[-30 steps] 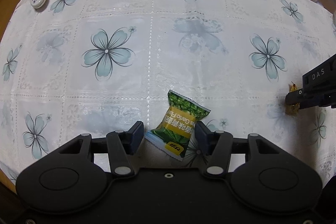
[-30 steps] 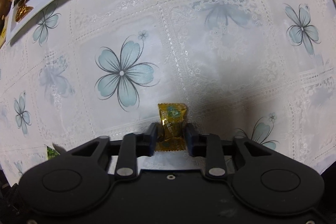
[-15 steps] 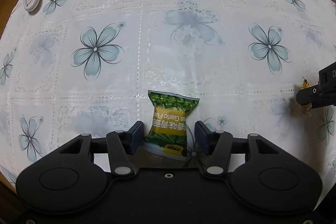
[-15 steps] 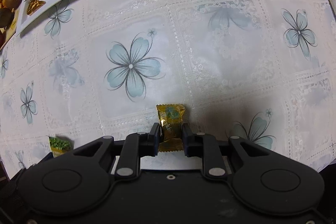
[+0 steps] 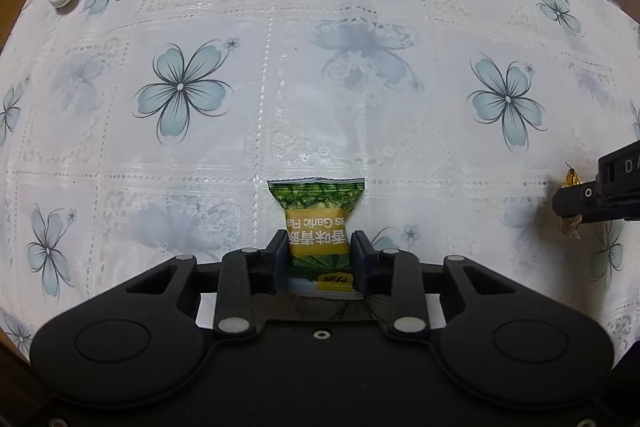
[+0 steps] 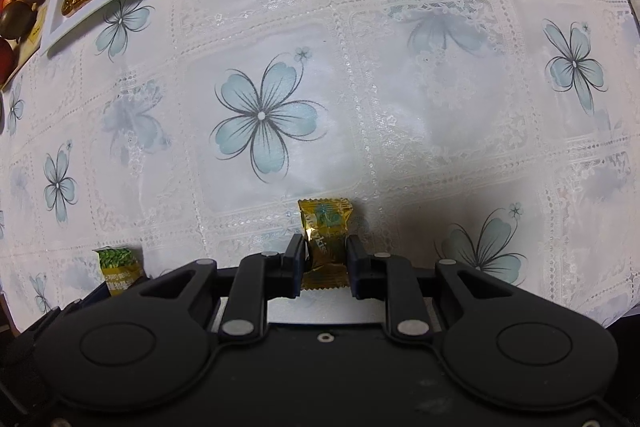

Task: Organize snacks
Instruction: 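Lift both snacks and carry them over the gold tray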

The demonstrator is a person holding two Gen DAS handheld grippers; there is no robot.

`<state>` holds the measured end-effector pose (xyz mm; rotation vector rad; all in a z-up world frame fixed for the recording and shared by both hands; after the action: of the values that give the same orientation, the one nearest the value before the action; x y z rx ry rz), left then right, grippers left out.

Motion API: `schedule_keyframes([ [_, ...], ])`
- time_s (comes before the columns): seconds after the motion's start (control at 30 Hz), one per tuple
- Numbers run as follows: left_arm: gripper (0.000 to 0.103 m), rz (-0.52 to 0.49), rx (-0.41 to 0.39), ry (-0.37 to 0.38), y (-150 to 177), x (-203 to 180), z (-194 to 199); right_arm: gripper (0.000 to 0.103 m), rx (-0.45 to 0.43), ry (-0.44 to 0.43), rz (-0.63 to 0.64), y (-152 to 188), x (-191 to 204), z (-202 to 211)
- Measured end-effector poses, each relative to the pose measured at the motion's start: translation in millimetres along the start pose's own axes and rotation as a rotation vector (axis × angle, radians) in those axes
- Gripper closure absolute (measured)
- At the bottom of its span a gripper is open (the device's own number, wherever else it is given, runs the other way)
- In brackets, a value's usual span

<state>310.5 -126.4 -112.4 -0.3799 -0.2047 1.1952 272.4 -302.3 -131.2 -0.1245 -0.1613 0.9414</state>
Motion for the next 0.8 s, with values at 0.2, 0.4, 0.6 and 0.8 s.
schedule_keyframes([
  [0.2, 0.062, 0.019, -0.012, -0.018, 0.2, 7.2, 8.0, 0.080, 0.005, 0.023, 0.010, 3.1, 0.5, -4.6],
  [0.4, 0.062, 0.015, -0.038, -0.058, -3.5, 11.3, 12.7, 0.080, 0.010, 0.029, 0.035, 8.2, 5.4, -6.3],
  [0.6, 0.062, -0.001, -0.081, -0.083, -7.7, 12.4, 22.7, 0.080, 0.004, 0.021, 0.074, 12.8, 15.4, -4.1],
  [0.8, 0.062, -0.016, -0.126, -0.083, -8.0, 10.6, 35.1, 0.080, -0.008, 0.011, 0.108, 17.8, 21.2, 1.6],
])
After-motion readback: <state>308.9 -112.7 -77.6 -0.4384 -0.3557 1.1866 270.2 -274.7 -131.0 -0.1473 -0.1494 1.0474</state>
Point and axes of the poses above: each gripper's, at about its wrist camera, not at the fingertips, and z roughly against the way its jaws point, x to its left, y to its underside, the point moved 5 cm from there along -z, roughly the way its jaws point, and after that the axes turned 13 degrees about -x, right-handed, at the moved point
